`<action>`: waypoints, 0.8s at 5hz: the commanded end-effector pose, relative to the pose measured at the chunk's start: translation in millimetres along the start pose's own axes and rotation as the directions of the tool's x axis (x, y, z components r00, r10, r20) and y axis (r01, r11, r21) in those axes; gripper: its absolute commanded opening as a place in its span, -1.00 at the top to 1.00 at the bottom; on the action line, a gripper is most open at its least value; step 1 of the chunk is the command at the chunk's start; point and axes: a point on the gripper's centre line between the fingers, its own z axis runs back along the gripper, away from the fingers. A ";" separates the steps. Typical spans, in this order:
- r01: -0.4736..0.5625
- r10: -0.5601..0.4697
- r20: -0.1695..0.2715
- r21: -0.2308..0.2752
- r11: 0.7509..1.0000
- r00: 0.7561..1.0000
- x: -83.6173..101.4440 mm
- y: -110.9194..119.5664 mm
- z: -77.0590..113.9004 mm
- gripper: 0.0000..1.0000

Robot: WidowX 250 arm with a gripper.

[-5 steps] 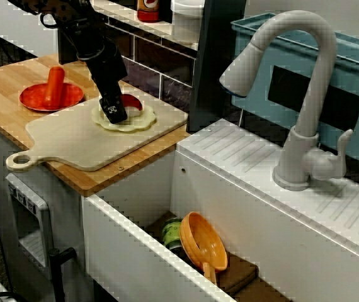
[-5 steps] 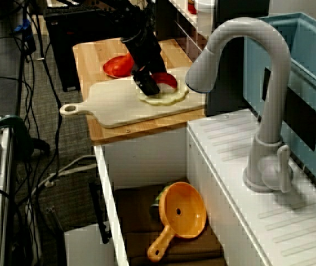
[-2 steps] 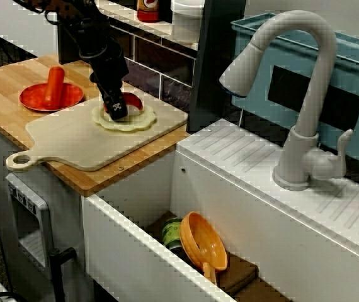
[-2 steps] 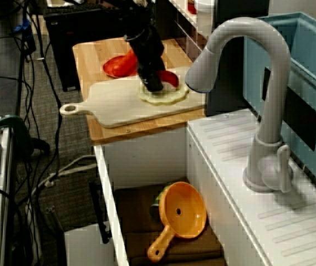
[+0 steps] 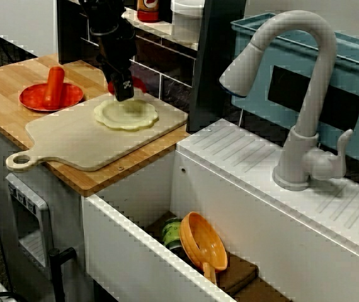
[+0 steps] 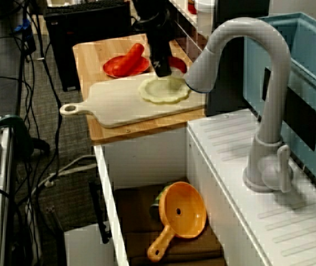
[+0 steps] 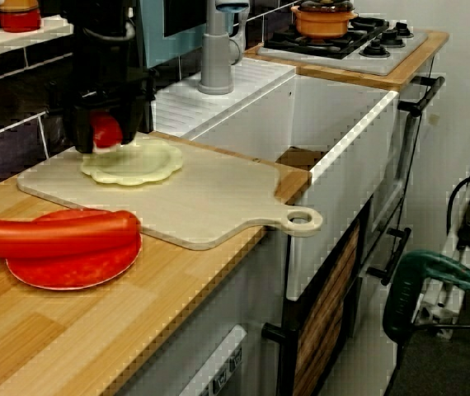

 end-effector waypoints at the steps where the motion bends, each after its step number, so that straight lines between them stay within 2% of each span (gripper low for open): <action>1: -0.010 0.008 0.025 0.049 0.999 1.000 -8.9 12.9 31.9 1.00; 2: -0.003 0.001 0.021 0.061 0.998 1.000 -20.6 10.9 38.2 1.00; 3: -0.011 0.012 -0.013 0.054 0.998 1.000 -32.2 8.3 45.9 1.00; 4: -0.022 0.023 -0.019 0.060 0.998 1.000 -41.8 5.2 51.3 1.00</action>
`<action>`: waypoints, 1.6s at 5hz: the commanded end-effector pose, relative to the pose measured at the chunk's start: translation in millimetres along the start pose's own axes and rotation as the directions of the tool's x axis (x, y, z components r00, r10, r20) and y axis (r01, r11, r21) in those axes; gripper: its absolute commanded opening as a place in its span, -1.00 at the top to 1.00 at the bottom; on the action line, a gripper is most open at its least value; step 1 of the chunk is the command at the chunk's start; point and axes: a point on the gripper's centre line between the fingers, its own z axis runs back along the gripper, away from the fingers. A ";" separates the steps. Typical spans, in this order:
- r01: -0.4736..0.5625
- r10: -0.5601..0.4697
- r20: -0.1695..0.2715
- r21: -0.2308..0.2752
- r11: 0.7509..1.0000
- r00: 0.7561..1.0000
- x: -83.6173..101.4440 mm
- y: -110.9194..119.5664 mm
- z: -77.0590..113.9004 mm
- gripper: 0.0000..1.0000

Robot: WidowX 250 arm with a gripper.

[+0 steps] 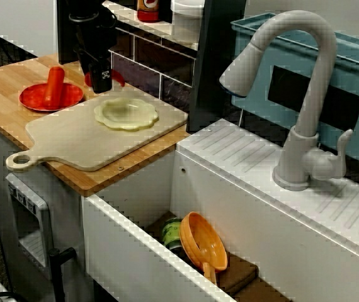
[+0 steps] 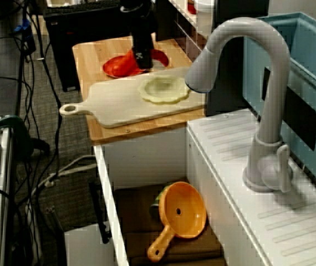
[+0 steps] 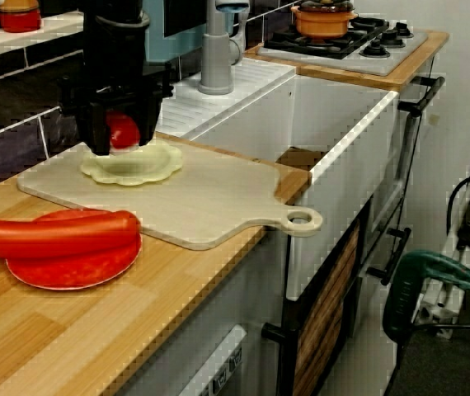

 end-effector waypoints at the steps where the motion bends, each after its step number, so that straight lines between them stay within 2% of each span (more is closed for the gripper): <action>1: -0.039 0.038 0.024 0.065 0.997 0.999 -24.3 -1.6 29.4 1.00; 3: -0.064 0.063 0.017 0.083 0.994 0.998 -44.3 -10.8 30.4 1.00; 5: -0.068 0.070 -0.024 0.076 0.995 0.997 -58.7 -18.5 29.4 1.00; 6: -0.071 0.073 -0.024 0.076 0.995 0.997 -71.5 -25.4 31.6 1.00; 8: -0.114 0.116 -0.018 0.082 0.990 0.993 -84.8 -37.7 26.9 1.00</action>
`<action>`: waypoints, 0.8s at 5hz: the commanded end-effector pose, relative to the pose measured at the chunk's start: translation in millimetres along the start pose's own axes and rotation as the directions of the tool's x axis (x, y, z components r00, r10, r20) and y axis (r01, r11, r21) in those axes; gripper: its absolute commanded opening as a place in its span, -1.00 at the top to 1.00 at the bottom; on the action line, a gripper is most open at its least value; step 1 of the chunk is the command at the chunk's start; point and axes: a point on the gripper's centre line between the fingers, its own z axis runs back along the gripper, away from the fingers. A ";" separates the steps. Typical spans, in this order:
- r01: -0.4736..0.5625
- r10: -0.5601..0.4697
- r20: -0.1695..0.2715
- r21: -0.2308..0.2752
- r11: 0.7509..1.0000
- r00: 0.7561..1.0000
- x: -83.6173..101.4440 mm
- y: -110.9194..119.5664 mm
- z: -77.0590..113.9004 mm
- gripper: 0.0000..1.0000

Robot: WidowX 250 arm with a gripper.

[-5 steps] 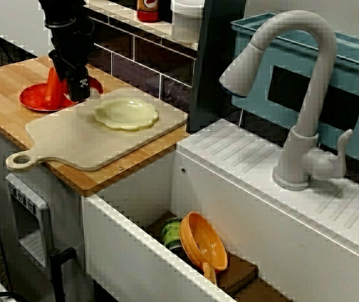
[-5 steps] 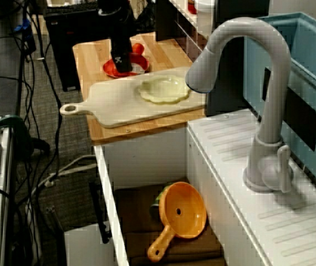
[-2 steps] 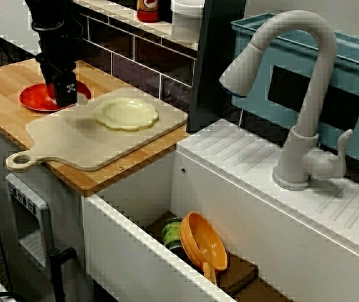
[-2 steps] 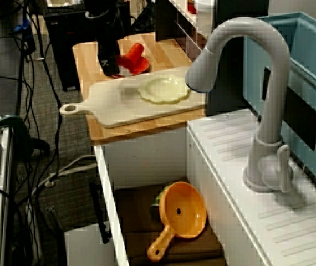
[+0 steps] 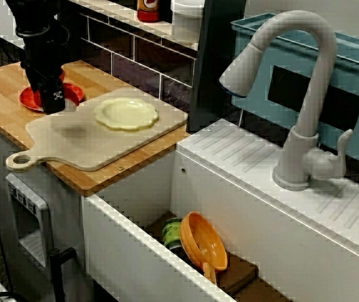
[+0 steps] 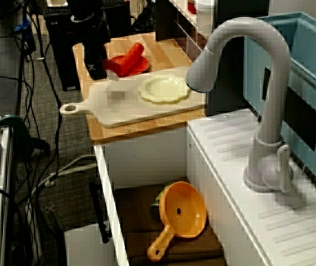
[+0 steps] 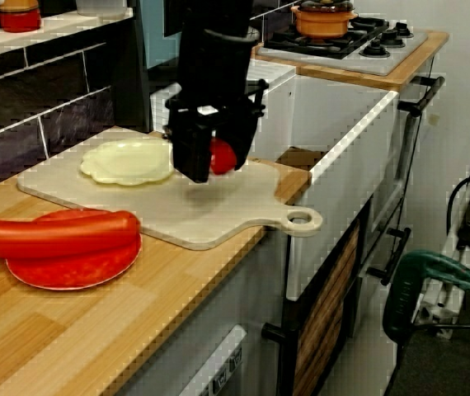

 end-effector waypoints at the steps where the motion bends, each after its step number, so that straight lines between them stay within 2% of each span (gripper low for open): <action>1: -0.083 0.080 0.063 0.043 0.996 0.995 -7.8 -7.0 7.0 1.00; 3: -0.134 0.131 0.071 0.039 0.990 0.989 -8.7 -23.7 -5.9 1.00; 4: -0.147 0.144 0.061 0.040 0.988 0.988 -7.9 -31.1 -13.3 1.00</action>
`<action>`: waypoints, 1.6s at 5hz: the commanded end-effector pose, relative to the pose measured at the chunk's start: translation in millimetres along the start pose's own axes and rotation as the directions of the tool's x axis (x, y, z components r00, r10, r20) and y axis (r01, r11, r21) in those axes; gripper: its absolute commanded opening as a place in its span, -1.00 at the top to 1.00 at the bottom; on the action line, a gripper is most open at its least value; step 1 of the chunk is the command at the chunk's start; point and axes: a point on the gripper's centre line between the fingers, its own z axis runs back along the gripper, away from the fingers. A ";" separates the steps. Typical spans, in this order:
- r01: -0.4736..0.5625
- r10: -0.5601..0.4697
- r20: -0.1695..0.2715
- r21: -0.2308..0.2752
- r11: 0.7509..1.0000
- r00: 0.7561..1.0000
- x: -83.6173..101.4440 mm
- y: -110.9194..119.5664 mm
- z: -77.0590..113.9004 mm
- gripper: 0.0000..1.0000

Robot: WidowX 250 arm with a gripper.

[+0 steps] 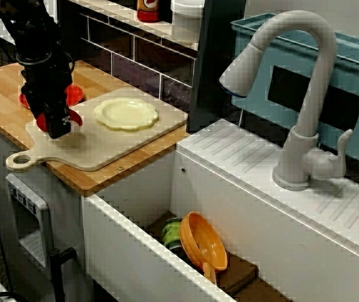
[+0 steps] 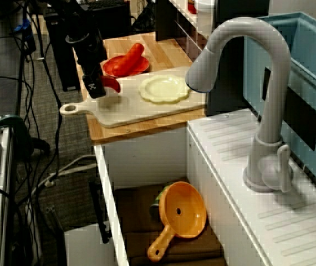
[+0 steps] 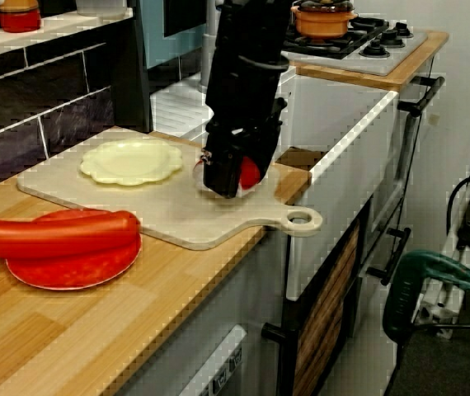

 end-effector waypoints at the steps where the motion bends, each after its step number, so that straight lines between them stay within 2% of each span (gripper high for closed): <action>1: -0.033 0.032 0.028 0.043 0.999 0.999 -2.7 -11.2 -3.7 1.00; 2: -0.050 0.049 0.012 0.057 0.997 0.999 -1.0 -12.1 -10.0 1.00; 3: -0.142 0.142 -0.014 0.036 0.989 0.990 3.5 -3.0 -8.8 -1.00; 5: -0.187 0.188 -0.052 0.027 0.982 0.981 16.0 11.0 0.5 -1.00; 6: -0.245 0.244 -0.063 -0.007 0.970 0.968 24.4 21.9 18.2 -1.00; 7: -0.315 0.309 -0.112 -0.037 0.949 0.944 35.4 33.2 32.1 -1.00; 8: -0.371 0.364 -0.116 -0.044 0.928 0.924 48.4 47.6 43.2 -1.00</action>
